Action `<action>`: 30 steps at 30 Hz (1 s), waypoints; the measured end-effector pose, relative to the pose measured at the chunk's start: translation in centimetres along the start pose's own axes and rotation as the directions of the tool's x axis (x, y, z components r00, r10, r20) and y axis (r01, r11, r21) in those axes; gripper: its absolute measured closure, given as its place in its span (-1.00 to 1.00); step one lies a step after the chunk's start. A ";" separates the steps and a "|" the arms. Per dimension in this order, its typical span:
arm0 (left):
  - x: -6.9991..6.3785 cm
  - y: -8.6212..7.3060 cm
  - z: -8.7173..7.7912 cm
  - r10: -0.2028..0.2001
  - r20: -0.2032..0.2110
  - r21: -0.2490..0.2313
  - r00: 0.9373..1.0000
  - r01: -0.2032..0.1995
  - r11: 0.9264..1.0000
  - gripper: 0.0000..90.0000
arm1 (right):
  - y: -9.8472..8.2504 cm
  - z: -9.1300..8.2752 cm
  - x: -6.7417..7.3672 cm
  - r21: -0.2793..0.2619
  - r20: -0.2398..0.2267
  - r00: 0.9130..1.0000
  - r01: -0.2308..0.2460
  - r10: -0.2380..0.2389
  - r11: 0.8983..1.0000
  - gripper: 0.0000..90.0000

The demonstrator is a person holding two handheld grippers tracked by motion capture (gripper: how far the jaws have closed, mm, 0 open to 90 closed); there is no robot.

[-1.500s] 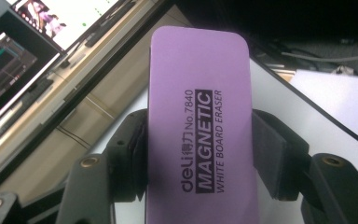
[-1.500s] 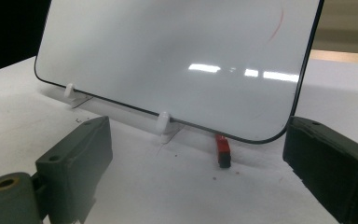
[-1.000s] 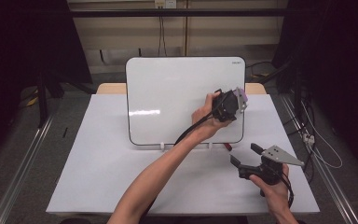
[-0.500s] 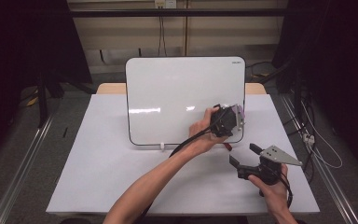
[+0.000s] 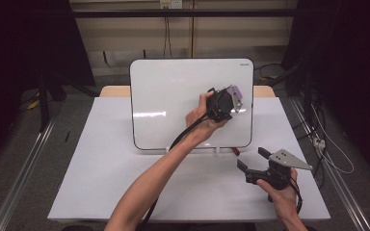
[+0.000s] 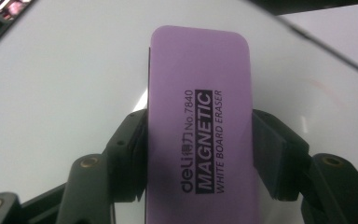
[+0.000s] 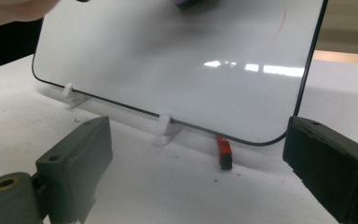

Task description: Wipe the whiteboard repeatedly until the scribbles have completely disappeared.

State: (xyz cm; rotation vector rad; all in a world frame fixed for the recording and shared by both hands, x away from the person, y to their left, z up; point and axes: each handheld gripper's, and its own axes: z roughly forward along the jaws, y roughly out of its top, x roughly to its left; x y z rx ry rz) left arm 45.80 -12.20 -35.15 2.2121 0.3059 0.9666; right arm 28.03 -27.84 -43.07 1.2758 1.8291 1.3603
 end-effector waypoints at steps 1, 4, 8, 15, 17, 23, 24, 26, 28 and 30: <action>-0.2 0.4 0.3 0.011 0.012 -0.003 1.000 -0.011 1.000 -0.09 | 0.0 -0.1 0.1 -0.001 -0.001 1.000 0.000 0.000 1.000 -0.83; -0.5 1.1 1.0 -0.013 0.086 -0.026 0.996 0.016 1.000 -0.09 | 0.0 -0.1 0.0 -0.001 -0.001 1.000 -0.003 0.003 1.000 -0.83; -2.3 1.4 1.7 0.034 0.085 -0.015 0.996 -0.032 0.999 -0.09 | -0.1 -0.2 -0.3 -0.005 0.000 1.000 -0.006 0.006 1.000 -0.83; -6.1 -0.4 1.0 0.093 0.133 0.000 0.987 -0.094 0.996 -0.08 | -0.1 -0.4 -0.1 -0.005 -0.001 1.000 -0.004 0.004 1.000 -0.83; -7.0 -1.0 0.7 0.113 0.139 0.000 0.984 -0.114 0.994 -0.08 | -0.1 -0.4 -0.1 -0.005 0.000 1.000 -0.003 0.003 1.000 -0.83; -5.6 -0.8 0.8 0.040 0.109 -0.004 0.993 -0.040 0.999 -0.08 | 0.0 -0.4 0.0 -0.008 0.000 1.000 0.001 -0.001 1.000 -0.83; -5.2 -0.6 0.8 0.020 0.097 -0.010 0.995 -0.019 1.000 -0.08 | 0.0 -0.4 0.0 -0.006 0.000 1.000 -0.002 0.002 1.000 -0.83; -3.3 -0.1 0.8 -0.017 0.070 0.001 0.997 0.017 1.000 -0.08 | -0.1 -0.4 -0.1 -0.007 0.002 1.000 -0.003 0.003 1.000 -0.83; -1.8 0.3 0.7 -0.049 0.051 -0.001 0.997 0.049 0.999 -0.09 | -0.1 -0.5 -0.2 -0.010 0.002 1.000 -0.005 0.005 1.000 -0.83; -0.5 0.6 0.7 -0.080 0.032 -0.008 0.996 0.080 0.997 -0.09 | -0.1 -0.5 -0.2 -0.010 0.002 1.000 -0.007 0.007 1.000 -0.83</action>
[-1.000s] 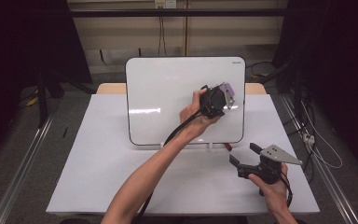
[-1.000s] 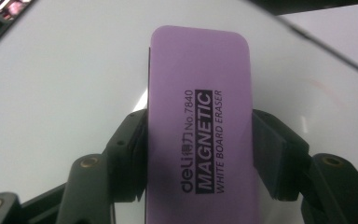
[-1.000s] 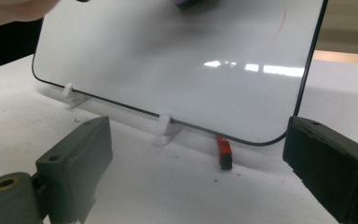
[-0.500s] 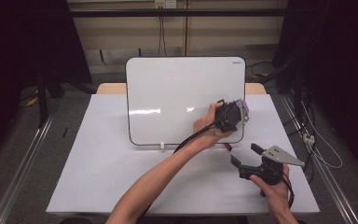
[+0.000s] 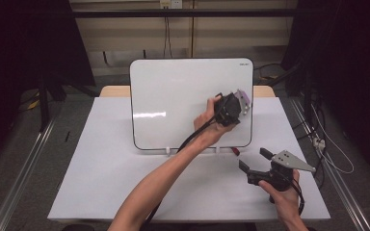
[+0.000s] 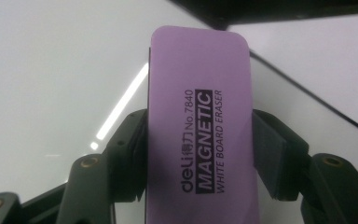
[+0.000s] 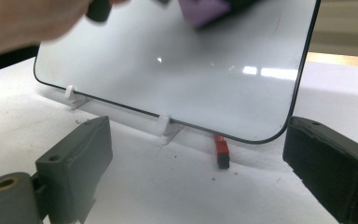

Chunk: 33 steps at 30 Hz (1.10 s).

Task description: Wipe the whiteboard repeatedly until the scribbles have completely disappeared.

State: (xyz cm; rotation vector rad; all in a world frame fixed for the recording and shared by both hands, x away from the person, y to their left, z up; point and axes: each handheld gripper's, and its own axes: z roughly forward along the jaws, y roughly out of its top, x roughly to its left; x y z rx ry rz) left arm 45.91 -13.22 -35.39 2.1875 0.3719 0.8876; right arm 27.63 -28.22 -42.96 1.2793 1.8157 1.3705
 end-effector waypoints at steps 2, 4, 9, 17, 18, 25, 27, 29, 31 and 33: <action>-0.1 0.0 0.1 0.010 -0.001 0.007 1.000 -0.010 1.000 -0.08 | 0.0 0.0 0.0 0.000 0.001 1.000 0.003 -0.003 1.000 -0.83; -0.8 0.1 0.1 0.013 0.013 0.018 1.000 -0.013 1.000 -0.08 | 0.0 0.1 0.0 0.001 0.000 1.000 0.002 -0.002 1.000 -0.83; -3.2 -0.1 0.9 -0.001 0.027 -0.016 1.000 0.002 1.000 -0.09 | 0.0 0.3 0.1 0.004 -0.004 1.000 0.003 -0.003 1.000 -0.83; -7.0 -1.6 0.8 0.101 0.062 -0.020 0.993 -0.100 0.995 -0.08 | -0.1 0.0 0.0 0.004 -0.002 1.000 0.002 -0.002 1.000 -0.83; -7.0 -1.6 0.8 0.100 0.062 -0.021 0.993 -0.099 0.995 -0.08 | -0.1 0.0 0.0 0.003 -0.002 1.000 0.004 -0.004 1.000 -0.83; -2.8 -0.4 0.5 -0.002 -0.009 -0.010 1.000 0.002 1.000 -0.08 | -0.1 -0.1 0.1 0.000 -0.001 1.000 0.007 -0.007 1.000 -0.83; -1.4 -0.2 0.3 -0.053 -0.026 -0.010 0.998 0.053 0.999 -0.08 | -0.1 -0.1 0.1 0.002 0.002 1.000 0.001 -0.001 1.000 -0.83; -0.4 -0.3 -0.1 -0.083 -0.035 -0.012 0.996 0.083 0.997 -0.08 | -0.1 -0.1 0.1 -0.001 0.002 1.000 0.002 -0.002 1.000 -0.83; 0.1 -0.7 -0.6 -0.106 -0.021 -0.022 0.994 0.105 0.994 -0.08 | 0.0 -0.1 0.0 0.000 0.003 1.000 -0.001 0.001 1.000 -0.83; 0.4 -1.2 -0.9 -0.108 0.000 -0.025 0.994 0.108 0.994 -0.08 | 0.0 0.0 0.1 0.000 0.002 1.000 -0.002 0.002 1.000 -0.83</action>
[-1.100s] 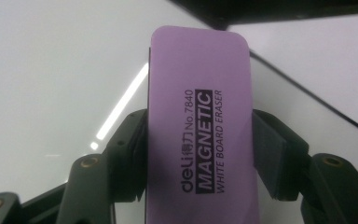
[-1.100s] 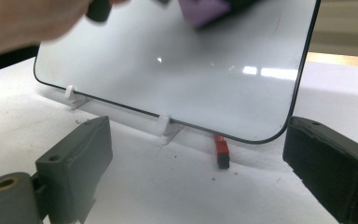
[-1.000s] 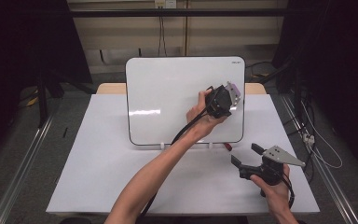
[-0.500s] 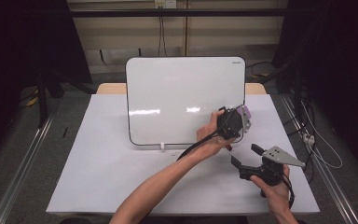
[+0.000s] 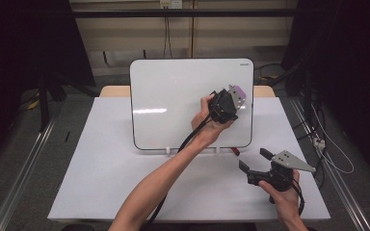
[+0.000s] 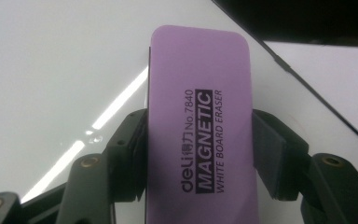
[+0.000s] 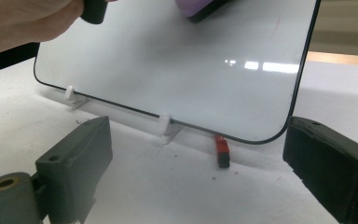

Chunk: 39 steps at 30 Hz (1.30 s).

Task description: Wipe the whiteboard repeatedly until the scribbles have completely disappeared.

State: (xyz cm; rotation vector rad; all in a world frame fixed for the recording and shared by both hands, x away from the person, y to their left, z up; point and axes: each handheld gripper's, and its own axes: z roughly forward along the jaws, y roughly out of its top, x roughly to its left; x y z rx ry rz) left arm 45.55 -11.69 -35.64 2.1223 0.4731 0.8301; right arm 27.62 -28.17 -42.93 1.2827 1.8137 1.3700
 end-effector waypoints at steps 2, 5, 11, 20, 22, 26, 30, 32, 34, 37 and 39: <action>-0.1 -0.4 -0.1 -0.013 0.028 -0.010 1.000 0.014 1.000 -0.08 | 0.0 0.1 0.0 0.000 0.002 1.000 -0.002 0.002 1.000 -0.83; -0.8 -0.1 0.3 0.037 0.004 0.021 0.999 -0.037 0.999 -0.08 | 0.1 0.2 0.1 0.002 0.003 1.000 0.000 0.000 1.000 -0.83; -3.4 0.1 0.8 0.136 0.030 0.090 0.990 -0.138 0.986 -0.08 | 0.0 0.2 0.0 0.003 0.002 1.000 -0.004 0.004 1.000 -0.83; -7.0 -2.6 0.1 0.200 0.144 0.139 0.969 -0.220 0.966 -0.08 | 0.0 0.1 0.2 0.003 0.000 1.000 0.006 -0.006 1.000 -0.83; -6.5 -3.4 -0.3 0.138 0.188 0.092 0.972 -0.157 0.983 -0.08 | 0.0 0.1 0.3 0.003 0.000 1.000 0.011 -0.011 1.000 -0.83; -4.7 -4.5 -1.2 0.037 0.199 0.037 0.979 -0.045 0.998 -0.08 | 0.0 -0.1 0.3 0.001 -0.001 1.000 0.010 -0.010 1.000 -0.83; -2.2 -4.7 -2.5 -0.073 0.218 -0.011 0.973 0.078 0.997 -0.08 | 0.0 0.1 0.3 0.002 -0.003 1.000 0.014 -0.014 1.000 -0.83; -1.3 -4.9 -3.0 -0.111 0.243 -0.044 0.964 0.126 0.991 -0.09 | 0.0 0.1 0.4 0.004 -0.005 1.000 0.012 -0.012 1.000 -0.83; -0.8 -5.1 -3.7 -0.129 0.251 -0.072 0.959 0.152 0.986 -0.09 | 0.0 0.2 0.6 0.008 -0.008 1.000 0.018 -0.018 1.000 -0.83; -0.4 -5.6 -4.7 -0.157 0.276 -0.106 0.948 0.193 0.976 -0.09 | 0.0 0.5 0.8 0.009 -0.015 1.000 0.017 -0.016 1.000 -0.82; -0.2 -5.9 -5.4 -0.160 0.293 -0.125 0.943 0.203 0.971 -0.09 | 0.0 0.6 0.9 0.009 -0.022 1.000 0.016 -0.016 1.000 -0.81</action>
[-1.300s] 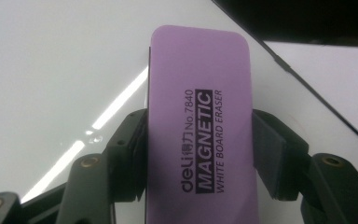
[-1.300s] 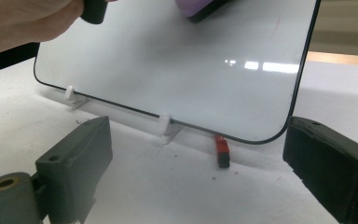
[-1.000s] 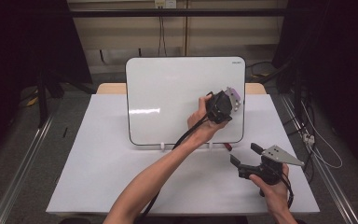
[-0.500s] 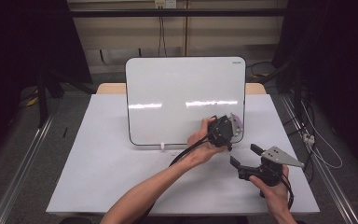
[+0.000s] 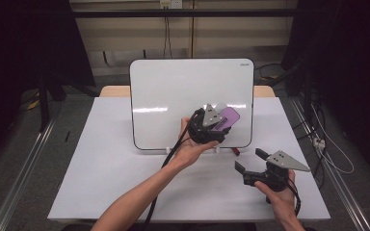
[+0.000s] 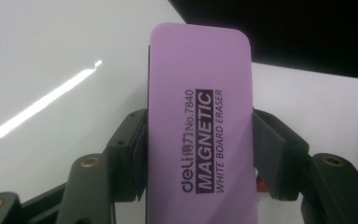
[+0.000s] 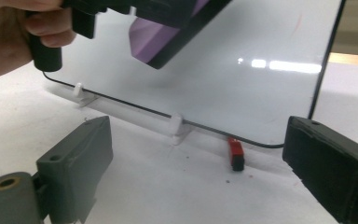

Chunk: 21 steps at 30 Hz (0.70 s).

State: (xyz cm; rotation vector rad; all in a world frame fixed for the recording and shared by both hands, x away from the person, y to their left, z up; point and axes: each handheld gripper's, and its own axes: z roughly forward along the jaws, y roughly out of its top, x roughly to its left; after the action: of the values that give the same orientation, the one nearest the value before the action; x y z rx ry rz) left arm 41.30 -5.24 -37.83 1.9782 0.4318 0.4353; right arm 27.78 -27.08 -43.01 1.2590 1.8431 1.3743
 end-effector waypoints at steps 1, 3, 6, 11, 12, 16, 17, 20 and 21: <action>0.0 -0.1 -0.4 -0.008 0.000 -0.004 1.000 0.008 1.000 -0.09 | 0.0 0.1 0.1 -0.002 -0.003 1.000 -0.007 0.007 1.000 -0.81; 0.0 -0.5 -1.1 0.010 -0.013 -0.010 1.000 -0.010 1.000 -0.09 | 0.1 0.1 0.2 -0.005 -0.004 1.000 -0.006 0.006 1.000 -0.81; 0.2 -1.2 -1.8 0.000 -0.018 -0.030 1.000 -0.001 1.000 -0.09 | 0.1 0.1 0.3 -0.002 -0.010 1.000 -0.005 0.005 1.000 -0.80; 0.6 -2.4 -3.2 -0.015 -0.020 -0.036 1.000 0.014 0.999 -0.09 | 0.3 0.1 0.6 -0.021 -0.035 0.999 -0.032 0.032 0.999 -0.76; 0.6 -2.5 -3.5 -0.026 -0.021 -0.049 0.999 0.025 0.998 -0.09 | 0.4 0.0 0.7 -0.023 -0.040 0.999 -0.035 0.034 0.999 -0.73; 0.6 -3.0 -4.5 -0.020 -0.028 -0.053 0.999 0.019 0.998 -0.09 | 1.0 0.0 0.9 -0.043 -0.067 0.995 -0.070 0.067 0.997 -0.68; 0.4 -3.2 -4.7 -0.025 -0.025 -0.058 0.999 0.023 0.998 -0.09 | 1.1 0.0 1.0 -0.048 -0.077 0.994 -0.083 0.079 0.995 -0.66; 0.1 -3.6 -5.4 -0.026 -0.031 -0.075 0.999 0.024 0.997 -0.09 | 1.7 0.4 1.2 -0.063 -0.096 0.990 -0.110 0.104 0.992 -0.60; -0.1 -3.8 -5.6 -0.025 -0.028 -0.081 0.999 0.023 0.996 -0.09 | 1.8 0.5 1.4 -0.068 -0.109 0.988 -0.119 0.111 0.991 -0.56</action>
State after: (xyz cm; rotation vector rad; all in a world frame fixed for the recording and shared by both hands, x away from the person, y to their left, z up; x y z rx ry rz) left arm 38.05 0.63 -38.92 1.8890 0.4493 0.4600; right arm 28.29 -25.51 -41.31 1.2951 1.7942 1.5835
